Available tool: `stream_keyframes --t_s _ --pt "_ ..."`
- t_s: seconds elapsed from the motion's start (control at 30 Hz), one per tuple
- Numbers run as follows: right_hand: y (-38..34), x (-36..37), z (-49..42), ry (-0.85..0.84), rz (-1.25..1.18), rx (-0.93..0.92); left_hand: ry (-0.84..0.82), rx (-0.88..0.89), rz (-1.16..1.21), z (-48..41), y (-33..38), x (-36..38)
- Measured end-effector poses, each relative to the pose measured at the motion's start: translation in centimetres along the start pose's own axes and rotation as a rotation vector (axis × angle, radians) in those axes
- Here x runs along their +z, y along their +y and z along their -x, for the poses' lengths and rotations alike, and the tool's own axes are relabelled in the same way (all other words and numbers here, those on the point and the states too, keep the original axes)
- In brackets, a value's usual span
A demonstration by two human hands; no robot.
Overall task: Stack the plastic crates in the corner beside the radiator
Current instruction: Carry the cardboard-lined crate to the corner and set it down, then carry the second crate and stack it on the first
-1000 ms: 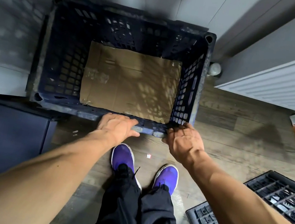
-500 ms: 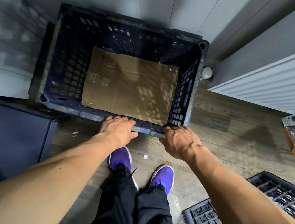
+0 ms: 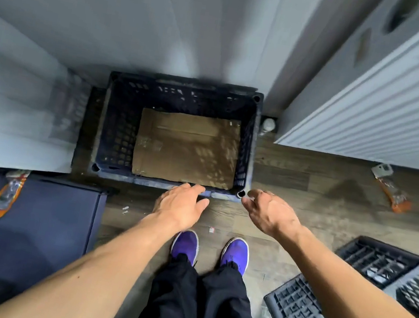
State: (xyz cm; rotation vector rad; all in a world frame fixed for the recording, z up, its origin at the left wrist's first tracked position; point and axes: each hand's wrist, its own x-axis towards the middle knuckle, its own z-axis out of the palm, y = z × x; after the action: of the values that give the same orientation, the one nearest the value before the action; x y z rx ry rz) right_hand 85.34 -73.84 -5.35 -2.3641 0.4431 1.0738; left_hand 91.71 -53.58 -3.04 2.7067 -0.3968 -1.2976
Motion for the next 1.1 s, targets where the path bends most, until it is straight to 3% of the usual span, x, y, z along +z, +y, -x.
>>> stream_keyframes --t_s 0.33,0.67,1.1 --pt "5.9 4.2 11.9 0.052 -0.452 0.323 -0.109 0.305 -0.168 4.3 8.3 2.2" --pt "10.3 10.6 23.2 0.261 -0.766 0.589 -0.203 0.598 -0.391 10.1 15.4 7.7" --pt "21.7 19.1 32.5 0.382 -0.996 0.743 -0.291 0.709 -0.537 15.2 25.5 18.9"
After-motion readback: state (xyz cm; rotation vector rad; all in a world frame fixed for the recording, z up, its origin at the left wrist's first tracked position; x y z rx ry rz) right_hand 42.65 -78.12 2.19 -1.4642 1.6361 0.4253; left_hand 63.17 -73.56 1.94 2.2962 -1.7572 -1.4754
